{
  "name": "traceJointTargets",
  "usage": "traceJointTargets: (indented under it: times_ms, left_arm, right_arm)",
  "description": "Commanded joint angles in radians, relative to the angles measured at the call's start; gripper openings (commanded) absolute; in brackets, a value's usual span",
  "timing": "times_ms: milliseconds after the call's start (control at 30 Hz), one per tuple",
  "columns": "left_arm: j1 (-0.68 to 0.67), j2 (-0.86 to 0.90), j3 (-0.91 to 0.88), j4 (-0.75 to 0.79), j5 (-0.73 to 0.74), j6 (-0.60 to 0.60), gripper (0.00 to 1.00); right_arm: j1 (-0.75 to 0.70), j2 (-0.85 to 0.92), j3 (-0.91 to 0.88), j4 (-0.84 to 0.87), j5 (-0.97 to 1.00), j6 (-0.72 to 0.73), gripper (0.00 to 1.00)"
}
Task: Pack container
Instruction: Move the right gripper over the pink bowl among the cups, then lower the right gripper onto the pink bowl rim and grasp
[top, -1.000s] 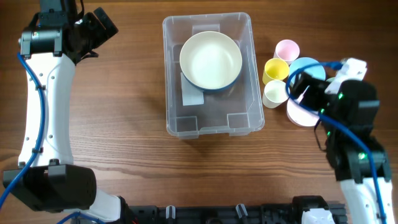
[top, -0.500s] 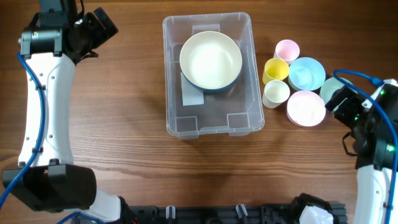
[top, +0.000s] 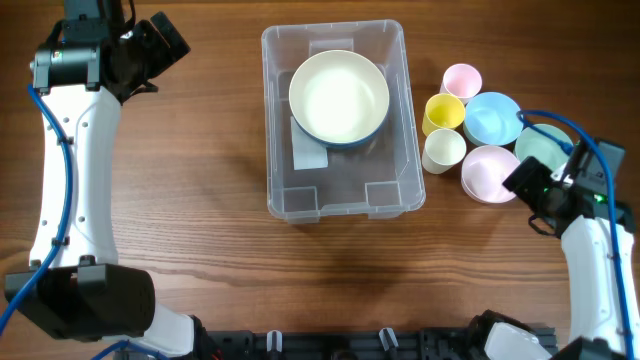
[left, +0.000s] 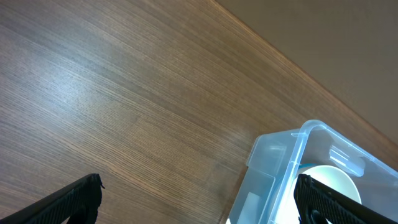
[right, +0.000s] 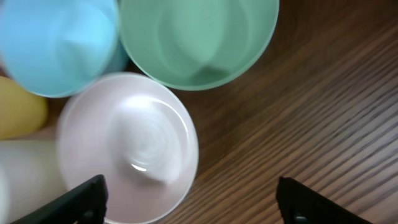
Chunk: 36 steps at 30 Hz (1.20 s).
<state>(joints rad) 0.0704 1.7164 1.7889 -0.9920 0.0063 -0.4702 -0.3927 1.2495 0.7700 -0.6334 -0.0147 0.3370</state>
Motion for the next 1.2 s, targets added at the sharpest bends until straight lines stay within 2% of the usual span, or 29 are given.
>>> traceJointTargets:
  times_ms: [0,267,533,667,833,1000,1167]
  left_arm:
    - [0.005,-0.022,0.011,0.000,0.011,-0.010,1.00]
    - [0.005,-0.022,0.011,0.000,0.011,-0.010,1.00]
    - [0.005,-0.022,0.011,0.000,0.011,-0.010,1.00]
    - [0.005,-0.022,0.011,0.000,0.011,-0.010,1.00]
    - [0.005,-0.022,0.011,0.000,0.011,-0.010,1.00]
    - [0.005,-0.022,0.011,0.000,0.011,-0.010,1.00]
    - [0.005,-0.022,0.011,0.000,0.011,-0.010,1.00]
  right_arm:
    - [-0.004,0.032,-0.040,0.036,-0.044,-0.015,0.83]
    - [-0.004,0.042,-0.094,0.113,-0.034,-0.048,0.64]
    - [-0.004,0.065,-0.187,0.272,-0.036,-0.020,0.61]
    - [-0.004,0.067,-0.187,0.283,-0.047,-0.019,0.53]
    - [-0.004,0.069,-0.188,0.294,-0.047,-0.018,0.52]
    - [-0.004,0.101,-0.189,0.334,-0.048,0.029,0.45]
    - [-0.004,0.148,-0.189,0.367,-0.055,0.058,0.44]
